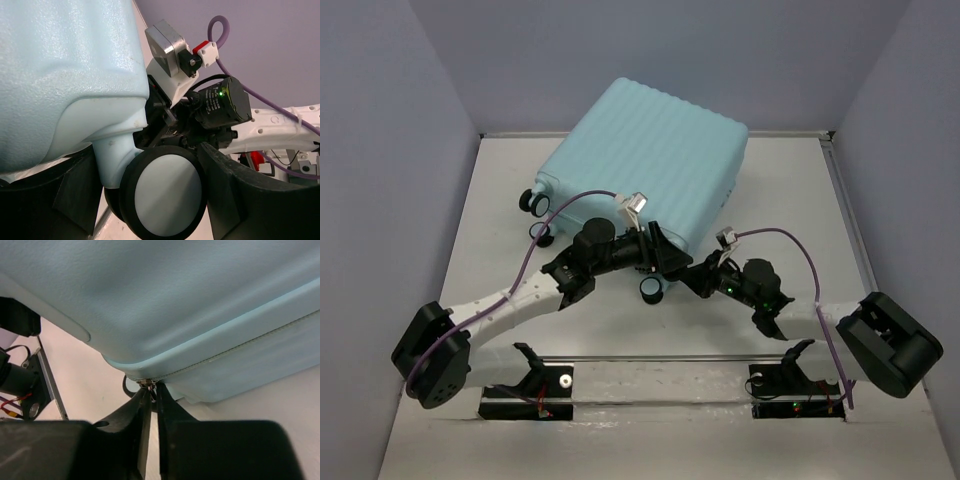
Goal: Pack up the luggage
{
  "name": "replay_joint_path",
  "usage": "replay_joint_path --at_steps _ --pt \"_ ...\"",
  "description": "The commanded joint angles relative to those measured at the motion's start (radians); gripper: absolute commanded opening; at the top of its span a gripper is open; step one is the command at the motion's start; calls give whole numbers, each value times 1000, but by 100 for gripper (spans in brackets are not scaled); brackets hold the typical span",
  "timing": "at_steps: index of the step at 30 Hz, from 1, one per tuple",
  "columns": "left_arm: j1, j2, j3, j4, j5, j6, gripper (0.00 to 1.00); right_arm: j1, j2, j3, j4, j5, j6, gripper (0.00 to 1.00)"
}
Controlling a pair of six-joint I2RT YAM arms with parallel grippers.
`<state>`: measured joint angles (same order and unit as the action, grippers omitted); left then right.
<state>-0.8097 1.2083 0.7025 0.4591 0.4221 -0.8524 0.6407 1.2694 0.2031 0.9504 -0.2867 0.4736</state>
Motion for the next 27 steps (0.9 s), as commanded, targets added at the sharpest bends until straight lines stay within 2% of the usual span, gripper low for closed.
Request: replay_joint_path --at_steps 1,5,7,8,12,14,15,18,19,23,27 --pt "4 14 80 147 41 -28 31 68 10 6 217 102 16 7" --pt "1 46 124 190 35 -56 26 210 -1 -25 293 237 52 7" --pt "3 68 153 220 35 -86 23 292 7 -13 332 374 56 7" --pt "-2 91 184 252 35 -114 20 369 34 8 353 411 57 7" --pt "-26 138 253 332 29 -186 16 503 172 102 540 555 42 7" --pt "-49 149 294 340 12 -198 16 555 231 157 582 590 22 7" --pt "-63 157 317 349 -2 -206 16 583 314 212 628 631 1 7" --pt "-75 169 338 366 -23 -229 16 594 372 280 698 704 2 7" --pt "-83 175 335 406 -34 -261 15 594 462 321 753 745 19 7" --pt "-115 201 341 478 -63 -310 15 594 541 467 766 862 46 7" --pt "-163 221 344 516 -89 -321 17 594 585 597 768 848 76 7"
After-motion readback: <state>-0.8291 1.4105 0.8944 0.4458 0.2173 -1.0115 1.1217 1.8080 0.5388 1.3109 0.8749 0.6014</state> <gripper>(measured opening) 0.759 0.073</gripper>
